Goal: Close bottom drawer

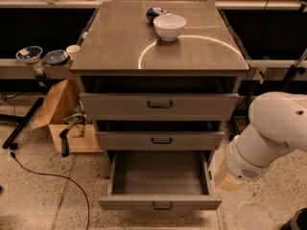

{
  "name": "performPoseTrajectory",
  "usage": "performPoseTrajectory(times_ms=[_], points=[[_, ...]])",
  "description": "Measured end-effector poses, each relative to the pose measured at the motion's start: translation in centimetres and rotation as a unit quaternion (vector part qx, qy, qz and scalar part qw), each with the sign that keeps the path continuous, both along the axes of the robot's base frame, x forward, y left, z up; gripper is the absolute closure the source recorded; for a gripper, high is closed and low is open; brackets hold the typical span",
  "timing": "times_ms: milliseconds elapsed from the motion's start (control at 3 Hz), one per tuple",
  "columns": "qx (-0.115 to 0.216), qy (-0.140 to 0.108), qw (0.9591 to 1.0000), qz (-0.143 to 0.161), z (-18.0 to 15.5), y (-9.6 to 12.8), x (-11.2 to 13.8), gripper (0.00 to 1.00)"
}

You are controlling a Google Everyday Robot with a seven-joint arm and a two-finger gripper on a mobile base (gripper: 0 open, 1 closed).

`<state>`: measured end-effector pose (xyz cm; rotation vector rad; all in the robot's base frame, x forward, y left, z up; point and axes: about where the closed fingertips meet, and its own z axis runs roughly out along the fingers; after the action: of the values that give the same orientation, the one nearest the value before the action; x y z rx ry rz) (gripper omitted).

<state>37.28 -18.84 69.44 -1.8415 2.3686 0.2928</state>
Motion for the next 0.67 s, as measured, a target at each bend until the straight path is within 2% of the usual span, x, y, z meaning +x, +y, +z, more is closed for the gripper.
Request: performPoseTrajectory(times_ms=[667], points=[[0.004, 0.038, 0.9981, -0.049, -5.4, -0.5, -0.7, 1.0]])
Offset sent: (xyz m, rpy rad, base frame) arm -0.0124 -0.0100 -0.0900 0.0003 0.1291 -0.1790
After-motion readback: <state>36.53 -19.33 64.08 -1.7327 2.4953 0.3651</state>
